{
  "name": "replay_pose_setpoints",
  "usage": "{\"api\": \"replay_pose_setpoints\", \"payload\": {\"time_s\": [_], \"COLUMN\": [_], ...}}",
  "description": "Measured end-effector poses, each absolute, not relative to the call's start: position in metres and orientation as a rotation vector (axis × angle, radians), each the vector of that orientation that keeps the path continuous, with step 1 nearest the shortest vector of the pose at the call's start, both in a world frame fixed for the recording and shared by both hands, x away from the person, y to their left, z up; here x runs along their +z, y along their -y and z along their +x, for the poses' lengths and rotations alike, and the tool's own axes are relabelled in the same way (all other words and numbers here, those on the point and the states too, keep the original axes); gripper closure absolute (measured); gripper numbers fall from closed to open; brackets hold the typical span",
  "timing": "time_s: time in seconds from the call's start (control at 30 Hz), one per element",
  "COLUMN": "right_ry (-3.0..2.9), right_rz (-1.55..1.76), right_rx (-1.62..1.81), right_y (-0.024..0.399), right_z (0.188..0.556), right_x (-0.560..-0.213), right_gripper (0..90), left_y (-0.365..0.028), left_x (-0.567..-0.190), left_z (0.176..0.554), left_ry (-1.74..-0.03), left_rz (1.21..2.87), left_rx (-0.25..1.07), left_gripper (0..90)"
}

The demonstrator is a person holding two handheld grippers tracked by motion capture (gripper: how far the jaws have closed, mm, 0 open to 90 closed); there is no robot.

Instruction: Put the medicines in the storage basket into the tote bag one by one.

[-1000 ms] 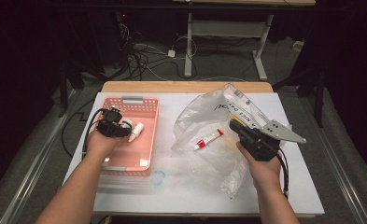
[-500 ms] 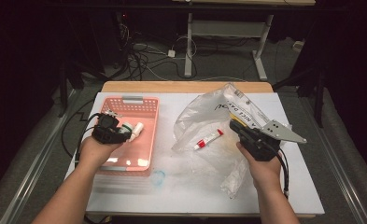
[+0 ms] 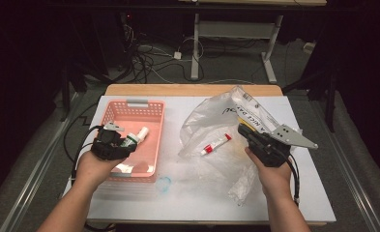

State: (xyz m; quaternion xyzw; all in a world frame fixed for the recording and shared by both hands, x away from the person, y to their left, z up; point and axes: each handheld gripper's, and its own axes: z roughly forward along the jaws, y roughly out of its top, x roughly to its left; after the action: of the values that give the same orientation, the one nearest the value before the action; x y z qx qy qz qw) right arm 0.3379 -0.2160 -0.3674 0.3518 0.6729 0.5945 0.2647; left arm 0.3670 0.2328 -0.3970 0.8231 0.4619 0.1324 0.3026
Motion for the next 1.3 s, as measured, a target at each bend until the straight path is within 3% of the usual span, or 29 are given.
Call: {"api": "replay_pose_setpoints", "payload": {"time_s": [0.7,1.3], "right_ry": [-1.828,-1.831], "right_rz": [0.95,0.952], "right_rx": [1.6,1.595], "right_y": [0.213,0.213], "right_z": [0.339,0.339], "right_x": [-0.37,-0.371], "right_gripper": [90.0,90.0], "left_y": [-0.227,-0.19], "left_x": [-0.412,-0.381], "left_z": [0.335,0.317], "left_ry": [-1.155,-0.97], "left_rz": [2.169,2.095], "left_rx": [0.381,0.372], "left_gripper": [53.8,53.8]}}
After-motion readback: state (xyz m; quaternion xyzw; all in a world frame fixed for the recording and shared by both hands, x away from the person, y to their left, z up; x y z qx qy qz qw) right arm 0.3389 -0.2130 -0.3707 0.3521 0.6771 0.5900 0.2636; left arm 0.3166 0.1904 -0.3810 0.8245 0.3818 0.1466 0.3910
